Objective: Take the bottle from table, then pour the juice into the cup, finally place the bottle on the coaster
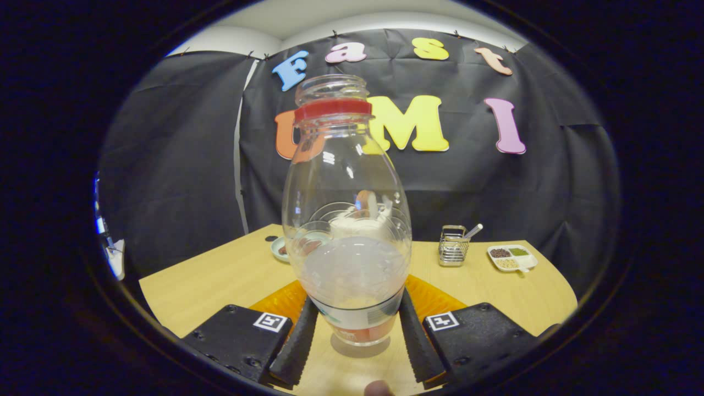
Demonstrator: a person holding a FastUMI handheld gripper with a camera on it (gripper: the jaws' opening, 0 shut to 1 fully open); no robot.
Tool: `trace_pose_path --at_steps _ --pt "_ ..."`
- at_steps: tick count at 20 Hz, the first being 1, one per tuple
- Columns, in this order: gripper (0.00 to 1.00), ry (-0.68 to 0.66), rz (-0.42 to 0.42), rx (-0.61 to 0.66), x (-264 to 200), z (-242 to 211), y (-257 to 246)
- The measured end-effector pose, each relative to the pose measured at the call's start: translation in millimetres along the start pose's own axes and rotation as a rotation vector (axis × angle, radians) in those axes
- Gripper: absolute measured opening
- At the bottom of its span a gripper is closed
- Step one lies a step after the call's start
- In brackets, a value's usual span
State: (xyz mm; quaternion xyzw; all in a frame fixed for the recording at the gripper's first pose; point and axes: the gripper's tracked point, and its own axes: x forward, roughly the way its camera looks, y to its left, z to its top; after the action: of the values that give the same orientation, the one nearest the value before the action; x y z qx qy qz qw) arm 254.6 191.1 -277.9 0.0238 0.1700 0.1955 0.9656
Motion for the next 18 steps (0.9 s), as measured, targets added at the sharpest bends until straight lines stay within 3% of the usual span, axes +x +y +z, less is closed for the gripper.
trace_pose_path --at_steps 8,18 --pt "0.77 0.048 0.000 -0.034 48.1 -53.3 5.5" --pt "0.80 0.088 -0.010 -0.014 63.3 -85.6 0.0"
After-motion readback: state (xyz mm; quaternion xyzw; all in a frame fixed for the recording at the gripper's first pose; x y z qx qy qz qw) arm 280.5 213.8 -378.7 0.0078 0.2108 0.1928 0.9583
